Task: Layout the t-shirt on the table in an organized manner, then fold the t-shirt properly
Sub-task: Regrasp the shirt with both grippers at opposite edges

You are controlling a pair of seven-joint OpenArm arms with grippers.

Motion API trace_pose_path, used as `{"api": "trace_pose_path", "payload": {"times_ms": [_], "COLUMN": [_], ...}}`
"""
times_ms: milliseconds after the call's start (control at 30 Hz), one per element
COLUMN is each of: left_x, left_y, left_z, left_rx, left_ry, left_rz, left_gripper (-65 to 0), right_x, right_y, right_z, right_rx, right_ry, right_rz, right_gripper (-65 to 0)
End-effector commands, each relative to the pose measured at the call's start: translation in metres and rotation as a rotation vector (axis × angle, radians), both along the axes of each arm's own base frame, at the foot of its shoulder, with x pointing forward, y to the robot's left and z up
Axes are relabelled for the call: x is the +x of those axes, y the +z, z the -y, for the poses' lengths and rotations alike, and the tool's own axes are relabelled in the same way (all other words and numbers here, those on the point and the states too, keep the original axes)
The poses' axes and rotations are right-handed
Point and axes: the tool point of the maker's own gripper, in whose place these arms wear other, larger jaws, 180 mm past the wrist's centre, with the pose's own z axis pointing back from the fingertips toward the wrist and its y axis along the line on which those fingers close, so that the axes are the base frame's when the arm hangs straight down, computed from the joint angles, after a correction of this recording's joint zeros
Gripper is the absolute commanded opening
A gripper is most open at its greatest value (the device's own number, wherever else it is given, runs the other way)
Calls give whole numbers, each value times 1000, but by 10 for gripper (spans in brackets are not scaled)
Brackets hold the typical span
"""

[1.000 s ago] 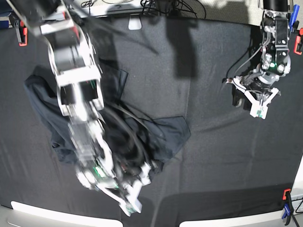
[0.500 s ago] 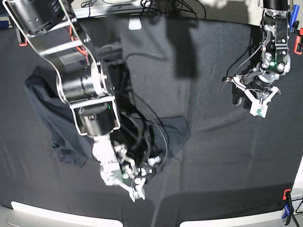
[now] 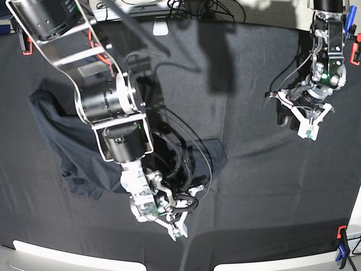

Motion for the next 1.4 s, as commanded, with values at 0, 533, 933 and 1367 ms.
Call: {"api": "trace_pose_path", "payload": {"times_ms": [0,533,933,1367], "left_x": [11,13,8,2], "left_y": [16,19,42,74], "left_z": [-4,-3,-97,-151], "left_rx": [0,-1,39,54], "left_ry": [2,1,247,272], "left_rz": [60,78,131,173], "left_gripper": [-401,-401,-401,-401], "right_x": [23,-10,-178,-281], "right_y": [32,103,90,55], "right_z": [-3,-96,-204,-221], "right_rx": [1,-173,56,259], "right_ry": [10,401,766,944], "right_rz": [91,228,218,-12], "right_gripper": [-650,-650,-650,-540]}}
